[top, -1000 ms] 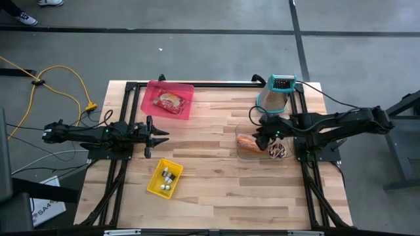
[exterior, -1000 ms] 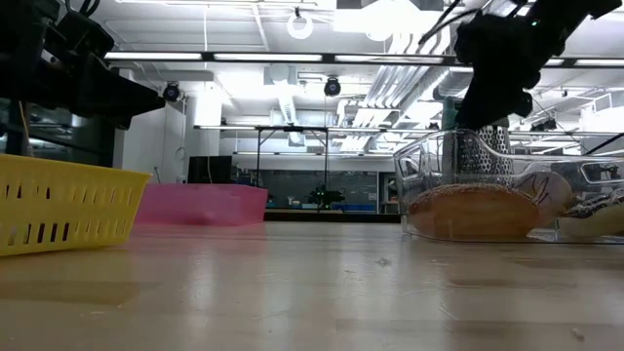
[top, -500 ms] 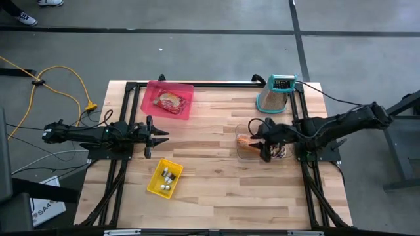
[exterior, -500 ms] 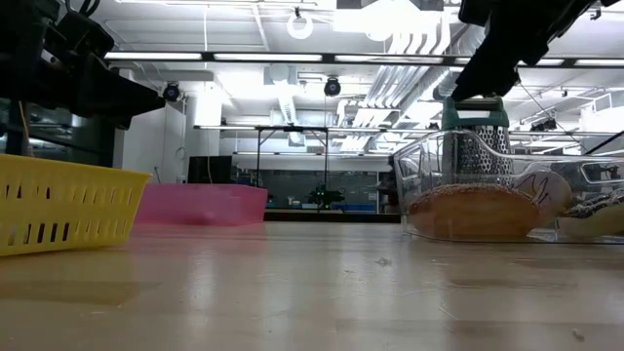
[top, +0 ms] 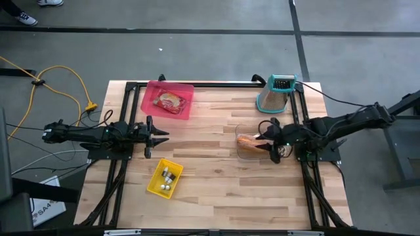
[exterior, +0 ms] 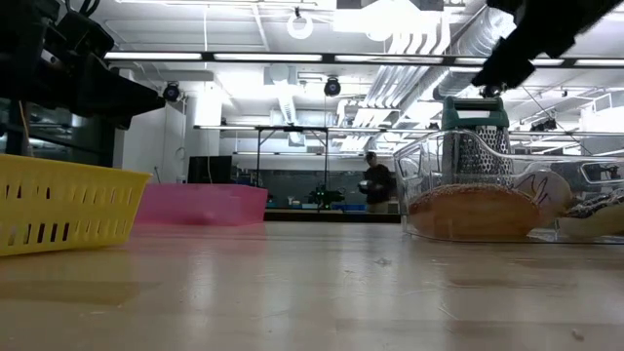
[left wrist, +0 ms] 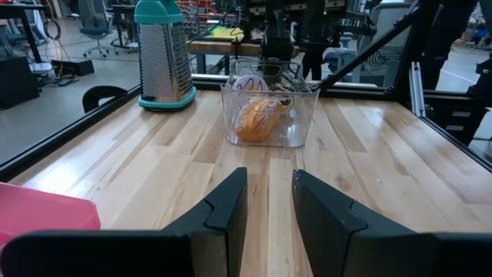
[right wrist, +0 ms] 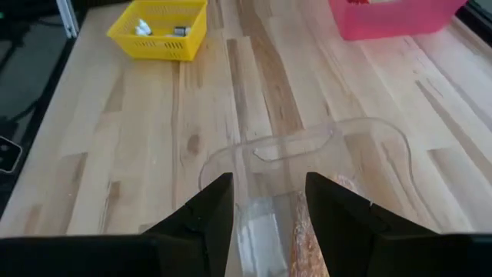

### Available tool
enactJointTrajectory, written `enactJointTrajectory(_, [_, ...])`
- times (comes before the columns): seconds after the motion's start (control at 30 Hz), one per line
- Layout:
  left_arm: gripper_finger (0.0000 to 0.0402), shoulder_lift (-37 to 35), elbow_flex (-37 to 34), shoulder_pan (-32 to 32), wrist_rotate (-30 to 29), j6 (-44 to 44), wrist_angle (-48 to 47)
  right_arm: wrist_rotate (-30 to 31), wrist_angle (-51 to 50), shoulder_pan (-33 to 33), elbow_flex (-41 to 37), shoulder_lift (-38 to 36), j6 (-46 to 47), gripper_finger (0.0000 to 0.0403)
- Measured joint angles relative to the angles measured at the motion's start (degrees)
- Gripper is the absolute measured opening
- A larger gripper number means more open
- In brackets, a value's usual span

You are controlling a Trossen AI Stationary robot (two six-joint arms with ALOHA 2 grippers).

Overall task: Pick & Place Food Item
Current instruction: Return to Home Position

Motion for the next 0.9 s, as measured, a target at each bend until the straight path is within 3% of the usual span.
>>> enactJointTrajectory(0.27, [0.0100, 0.0, 0.0, 0.0, 0.0, 0.0, 0.0, 0.4, 5.8, 0.0, -11.3, -12.4, 1.2, 0.0151])
enactJointTrajectory(0.53, [0.0100, 0.0, 0.0, 0.0, 0.0, 0.0, 0.0, 5.3, 7.4, 0.0, -19.9, -24.0, -0.9, 0.0151])
enactJointTrajectory(0.9, [0.0100, 0.0, 0.0, 0.0, 0.0, 0.0, 0.0, 1.0, 10.1, 0.0, -25.4, -34.7, -2.3, 0.0151])
